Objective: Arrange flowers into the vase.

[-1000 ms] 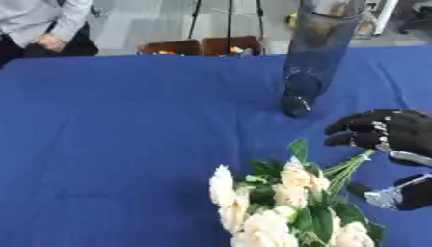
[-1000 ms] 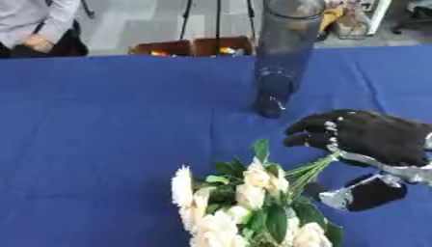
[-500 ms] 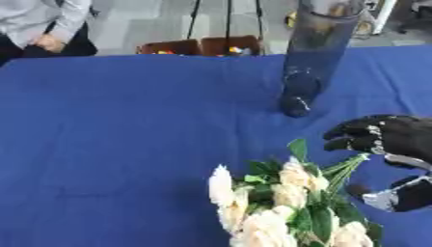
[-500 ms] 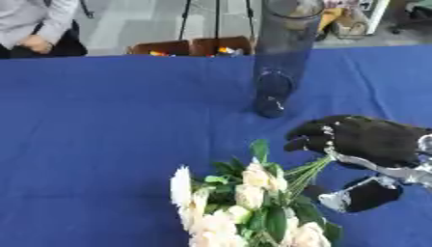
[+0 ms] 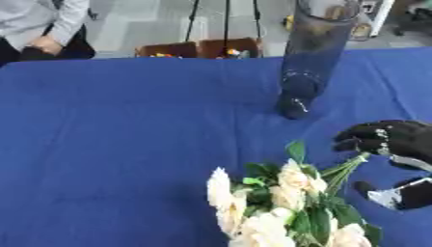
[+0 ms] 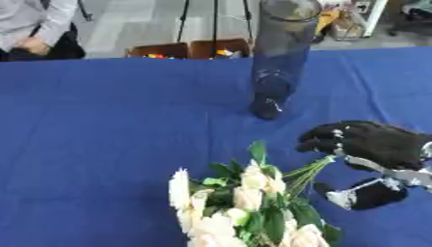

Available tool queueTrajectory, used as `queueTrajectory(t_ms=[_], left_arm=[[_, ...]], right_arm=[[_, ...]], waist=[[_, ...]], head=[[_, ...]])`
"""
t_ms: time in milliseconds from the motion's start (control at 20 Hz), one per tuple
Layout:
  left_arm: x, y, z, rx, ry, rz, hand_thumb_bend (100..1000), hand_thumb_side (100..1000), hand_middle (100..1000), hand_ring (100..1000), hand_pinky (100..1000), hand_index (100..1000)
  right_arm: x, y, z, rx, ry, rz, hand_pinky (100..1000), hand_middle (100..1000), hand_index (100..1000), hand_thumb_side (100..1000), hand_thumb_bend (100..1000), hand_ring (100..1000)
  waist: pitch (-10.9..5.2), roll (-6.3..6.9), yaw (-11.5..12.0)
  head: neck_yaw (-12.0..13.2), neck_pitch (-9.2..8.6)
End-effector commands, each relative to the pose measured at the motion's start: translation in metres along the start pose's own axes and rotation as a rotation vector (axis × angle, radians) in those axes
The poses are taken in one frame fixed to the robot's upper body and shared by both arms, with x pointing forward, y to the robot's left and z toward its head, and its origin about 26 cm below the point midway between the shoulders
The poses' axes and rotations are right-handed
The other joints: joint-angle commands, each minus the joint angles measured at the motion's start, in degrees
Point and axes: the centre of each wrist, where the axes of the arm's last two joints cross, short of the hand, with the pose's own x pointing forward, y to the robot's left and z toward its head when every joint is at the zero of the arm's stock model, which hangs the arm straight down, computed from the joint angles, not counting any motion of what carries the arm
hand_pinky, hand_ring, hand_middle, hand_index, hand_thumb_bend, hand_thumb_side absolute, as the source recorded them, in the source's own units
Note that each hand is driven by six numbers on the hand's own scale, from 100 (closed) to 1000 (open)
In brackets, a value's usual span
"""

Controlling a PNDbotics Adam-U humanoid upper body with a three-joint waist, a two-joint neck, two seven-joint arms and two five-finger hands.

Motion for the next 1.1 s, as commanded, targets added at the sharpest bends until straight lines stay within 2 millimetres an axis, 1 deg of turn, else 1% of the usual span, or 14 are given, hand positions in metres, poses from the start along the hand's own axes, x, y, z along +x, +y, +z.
queueTrajectory(t_ms=[50, 400, 700, 850, 1000, 1050, 1100], left_arm=[[0.004, 0.004, -0.006, 0.005, -0.029, -0.008, 100, 1000, 900, 912, 637, 885], [0.005, 0.003, -0.006, 0.006, -0.029, -0.002, 100, 1000, 897, 909, 632, 883], [0.005, 0.002, -0.007, 0.007, -0.031, 0.003, 100, 1000, 895, 908, 629, 882], [0.005, 0.002, -0.007, 0.006, -0.033, 0.005, 100, 1000, 892, 906, 627, 881], [0.006, 0.002, -0.007, 0.0, -0.035, 0.005, 100, 1000, 892, 905, 626, 881], [0.005, 0.002, -0.007, 0.0, -0.035, 0.005, 100, 1000, 890, 904, 625, 880], [0.005, 0.002, -0.007, 0.002, -0.033, 0.004, 100, 1000, 890, 904, 624, 879]], right_arm=[[-0.008, -0.005, 0.004, -0.007, 0.024, 0.03, 821, 889, 924, 453, 212, 913], [-0.013, 0.003, -0.001, 0.018, 0.02, 0.039, 820, 892, 923, 440, 219, 913], [-0.016, 0.007, -0.007, 0.027, 0.002, 0.053, 820, 884, 921, 432, 222, 912], [-0.017, 0.007, -0.008, 0.039, -0.007, 0.066, 818, 876, 917, 397, 211, 909], [-0.019, 0.008, -0.008, 0.06, -0.012, 0.077, 818, 876, 916, 389, 205, 909], [-0.019, 0.008, -0.008, 0.063, -0.012, 0.079, 819, 878, 916, 361, 175, 909], [-0.02, 0.009, -0.007, 0.07, -0.009, 0.085, 819, 879, 916, 355, 169, 909]], waist=[[-0.06, 0.43, -0.01], [0.38, 0.54, 0.79], [0.61, 0.39, 1.32], [0.68, 0.29, 1.45], [0.74, 0.2, 1.59], [0.75, 0.18, 1.6], [0.77, 0.13, 1.6]], head=[[-0.35, -0.89], [-1.13, -1.3], [-1.32, -1.26], [-1.36, -1.25], [-1.39, -1.2], [-1.39, -1.16], [-1.36, -1.07]])
